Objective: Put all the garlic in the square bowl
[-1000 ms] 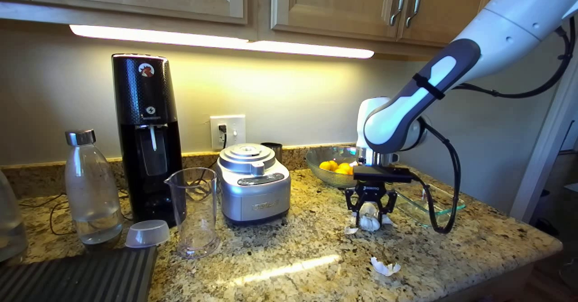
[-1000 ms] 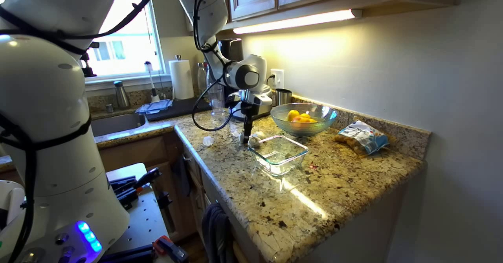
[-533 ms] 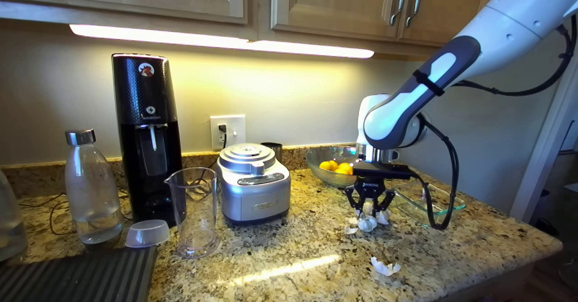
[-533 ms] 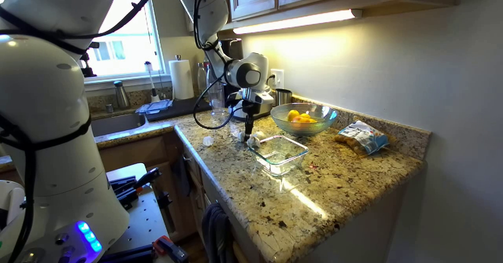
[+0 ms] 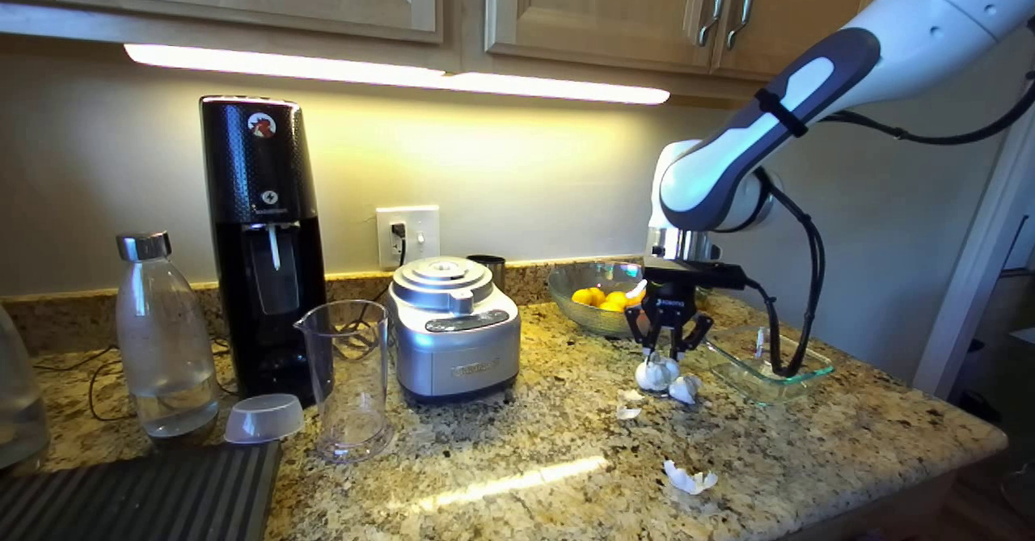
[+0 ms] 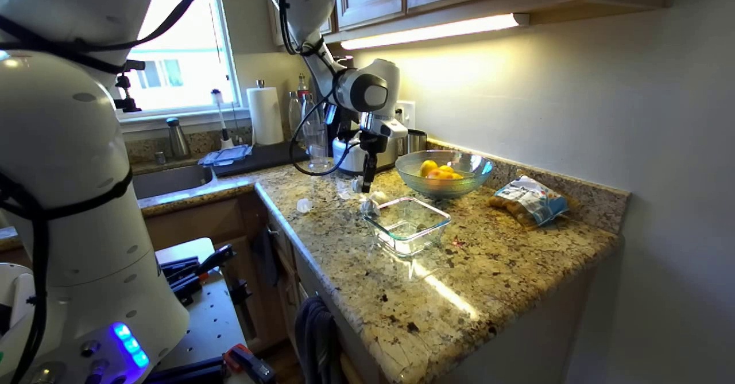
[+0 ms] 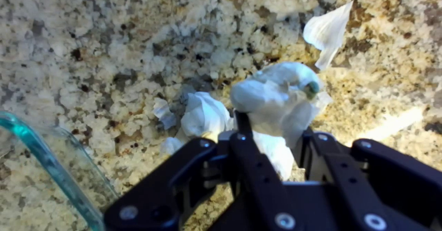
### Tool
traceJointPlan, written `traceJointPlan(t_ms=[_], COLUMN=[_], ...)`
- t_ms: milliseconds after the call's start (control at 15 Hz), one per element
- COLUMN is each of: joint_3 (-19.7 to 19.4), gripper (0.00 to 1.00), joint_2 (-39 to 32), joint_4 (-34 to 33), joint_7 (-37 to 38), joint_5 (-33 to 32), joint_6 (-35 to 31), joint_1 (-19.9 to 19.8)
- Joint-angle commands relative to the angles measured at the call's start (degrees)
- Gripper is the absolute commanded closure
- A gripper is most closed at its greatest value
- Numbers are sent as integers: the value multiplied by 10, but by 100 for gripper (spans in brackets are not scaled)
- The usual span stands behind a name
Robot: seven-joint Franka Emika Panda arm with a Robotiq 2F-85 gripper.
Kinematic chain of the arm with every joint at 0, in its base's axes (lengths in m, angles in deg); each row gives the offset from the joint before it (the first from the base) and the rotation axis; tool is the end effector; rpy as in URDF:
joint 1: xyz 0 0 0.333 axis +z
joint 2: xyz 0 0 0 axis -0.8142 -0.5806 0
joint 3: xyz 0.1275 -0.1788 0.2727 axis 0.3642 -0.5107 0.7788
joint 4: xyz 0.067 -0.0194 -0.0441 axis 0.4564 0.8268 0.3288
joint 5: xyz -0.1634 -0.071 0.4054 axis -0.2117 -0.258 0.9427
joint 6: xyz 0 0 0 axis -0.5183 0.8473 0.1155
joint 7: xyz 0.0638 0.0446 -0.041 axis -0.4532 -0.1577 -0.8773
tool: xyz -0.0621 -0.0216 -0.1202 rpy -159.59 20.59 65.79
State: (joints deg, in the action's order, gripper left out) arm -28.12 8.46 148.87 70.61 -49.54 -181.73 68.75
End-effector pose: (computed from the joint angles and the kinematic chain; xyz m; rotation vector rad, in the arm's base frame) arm 0.6254 0.2062 0.1609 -2.9329 0.8430 0.2525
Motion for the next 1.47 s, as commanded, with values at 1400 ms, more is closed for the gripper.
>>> traceJointPlan(t_ms=[1400], joint_3=[-108], gripper=[87], joint_2=[88], joint_4=[133], joint_7=[97], joint_5=[-31], joint_6=[-48], joint_1=[-87])
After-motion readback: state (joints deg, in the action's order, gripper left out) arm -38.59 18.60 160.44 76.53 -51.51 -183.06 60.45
